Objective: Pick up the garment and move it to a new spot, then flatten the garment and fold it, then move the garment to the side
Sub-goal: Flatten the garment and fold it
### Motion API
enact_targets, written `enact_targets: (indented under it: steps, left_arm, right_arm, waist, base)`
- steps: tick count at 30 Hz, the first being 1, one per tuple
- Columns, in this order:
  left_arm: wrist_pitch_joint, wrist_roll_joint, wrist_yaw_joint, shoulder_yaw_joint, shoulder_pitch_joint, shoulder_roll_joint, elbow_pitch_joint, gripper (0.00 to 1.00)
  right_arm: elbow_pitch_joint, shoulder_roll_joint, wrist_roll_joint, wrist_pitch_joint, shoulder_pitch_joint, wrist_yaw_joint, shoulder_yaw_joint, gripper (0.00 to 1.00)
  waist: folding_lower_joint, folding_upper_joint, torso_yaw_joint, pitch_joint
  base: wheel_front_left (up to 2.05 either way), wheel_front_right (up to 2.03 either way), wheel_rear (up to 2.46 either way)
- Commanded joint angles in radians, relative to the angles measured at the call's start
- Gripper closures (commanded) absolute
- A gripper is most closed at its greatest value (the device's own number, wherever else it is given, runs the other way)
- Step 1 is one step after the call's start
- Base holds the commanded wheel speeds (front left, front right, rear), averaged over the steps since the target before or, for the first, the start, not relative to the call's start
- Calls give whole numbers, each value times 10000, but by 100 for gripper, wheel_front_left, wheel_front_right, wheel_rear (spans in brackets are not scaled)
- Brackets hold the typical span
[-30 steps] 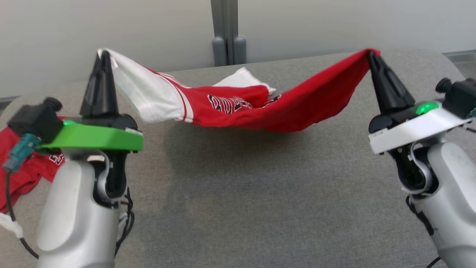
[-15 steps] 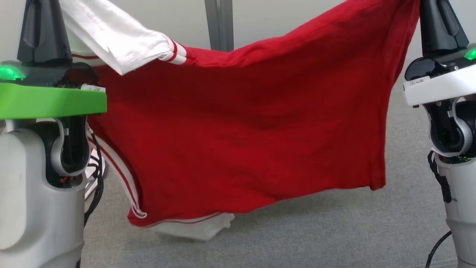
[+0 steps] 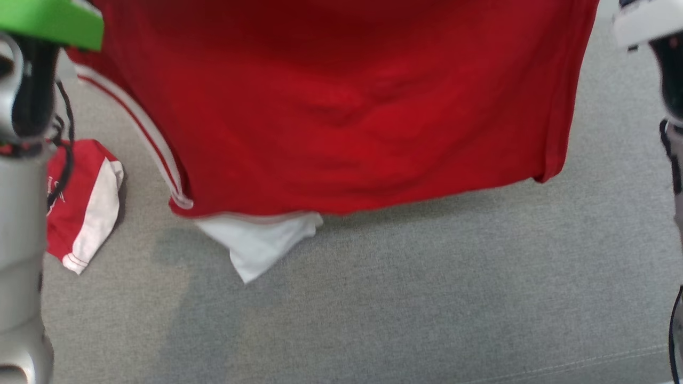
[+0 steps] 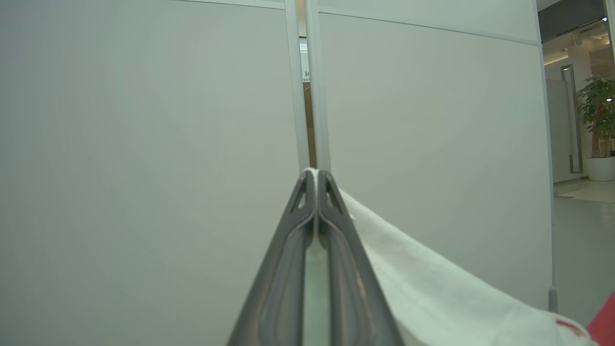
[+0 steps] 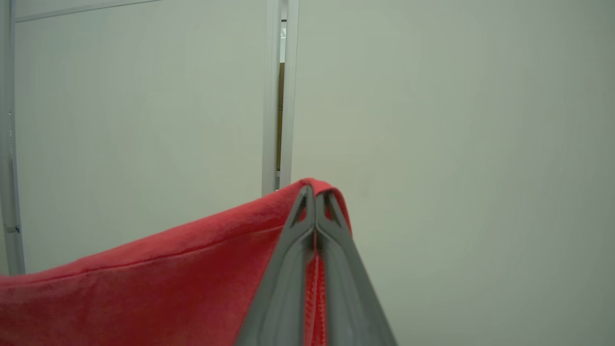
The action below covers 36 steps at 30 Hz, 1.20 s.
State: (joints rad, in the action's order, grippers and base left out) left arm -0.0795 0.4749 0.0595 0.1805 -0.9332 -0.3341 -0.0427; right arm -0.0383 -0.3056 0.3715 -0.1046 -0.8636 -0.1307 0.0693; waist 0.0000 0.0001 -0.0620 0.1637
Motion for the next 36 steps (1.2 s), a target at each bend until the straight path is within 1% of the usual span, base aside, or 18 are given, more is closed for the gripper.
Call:
enact_targets:
  steps: [1, 3, 5, 9, 12, 16, 18, 20, 22, 25, 27, 29, 30, 32, 36]
  left_arm:
    - [31, -195, 190, 169, -736, -126, -517, 100]
    - [249, -412, 386, 334, -2049, -284, -1379, 100]
    - [502, -652, 459, 435, -3350, -333, -2432, 100]
    - [1342, -1085, 555, 712, -5747, -133, -4488, 100]
    - [2078, -1344, 587, 832, -7281, 59, -5794, 100]
    - [2913, -1272, 640, 976, -8331, 428, -7162, 100]
    - [3220, -1236, 653, 946, -8615, 580, -7506, 100]
    - [3371, -1230, 684, 1028, -8545, 710, -7708, 100]
    - [3454, -1327, 698, 1217, -8083, 844, -7731, 100]
    - [3450, -1476, 711, 1301, -7241, 852, -7182, 100]
    - [3449, -1563, 707, 1371, -6362, 822, -6775, 100]
    - [3452, -2144, 712, 2006, -5333, 605, -6140, 100]
    - [3452, -2163, 708, 2170, -4866, 548, -5988, 100]
    - [3452, -2066, 707, 2163, -3866, 380, -5756, 100]
    - [3453, -1928, 708, 2047, -2089, 130, -5309, 100]
  right_arm:
    - [-513, -50, -76, 215, -713, 0, 173, 100]
    - [-1433, -124, -99, 529, -1950, 0, 427, 100]
    - [-2494, -161, -74, 909, -3255, 3, 485, 100]
    - [-4602, -275, -481, 1939, -5494, 1, 706, 100]
    - [-5948, -304, -881, 2853, -6962, 1, 540, 100]
    - [-7158, -183, -1204, 3538, -7783, 1, 672, 100]
    - [-7403, -122, -1171, 3666, -7957, 3, 777, 100]
    - [-7587, -75, -1063, 3695, -7733, 1, 913, 100]
    - [-7397, -87, -909, 3700, -7226, 3, 1021, 100]
    - [-7157, -112, -696, 3701, -6363, 3, 972, 100]
    - [-7025, -93, -532, 3703, -5617, 3, 917, 100]
    - [-6987, -209, -466, 3704, -4688, 3, 1053, 100]
    - [-6972, -252, -390, 3705, -4359, 3, 1083, 100]
    - [-6957, -311, -289, 3705, -3556, 3, 1225, 100]
    - [-6939, -488, 121, 3706, -2174, 1, 1838, 100]
  waist:
    - [0, -1, -98, 2347]
    - [0, -1, -108, 3024]
    - [0, -1, -84, 3599]
    - [0, -1, 85, 4341]
    - [0, -1, 249, 4775]
    - [0, -1, 483, 5054]
    - [0, -1, 575, 5214]
    - [0, -1, 664, 5376]
    - [0, -1, 785, 5495]
    - [0, -1, 909, 5496]
    - [0, -1, 973, 5360]
    - [0, -1, 1059, 5141]
    - [0, -1, 1078, 5040]
    - [0, -1, 1108, 4696]
    - [0, -1, 1114, 3887]
  base:
    - [0, 0, 0]
    - [0, 0, 0]
    - [0, 0, 0]
    - [0, 0, 0]
    - [0, 0, 0]
    - [0, 0, 0]
    - [0, 0, 0]
    - [0, 0, 0]
    - [0, 0, 0]
    - [0, 0, 0]
    - [0, 0, 0]
    - [0, 0, 0]
    - [0, 0, 0]
    - [0, 0, 0]
    - [0, 0, 0]
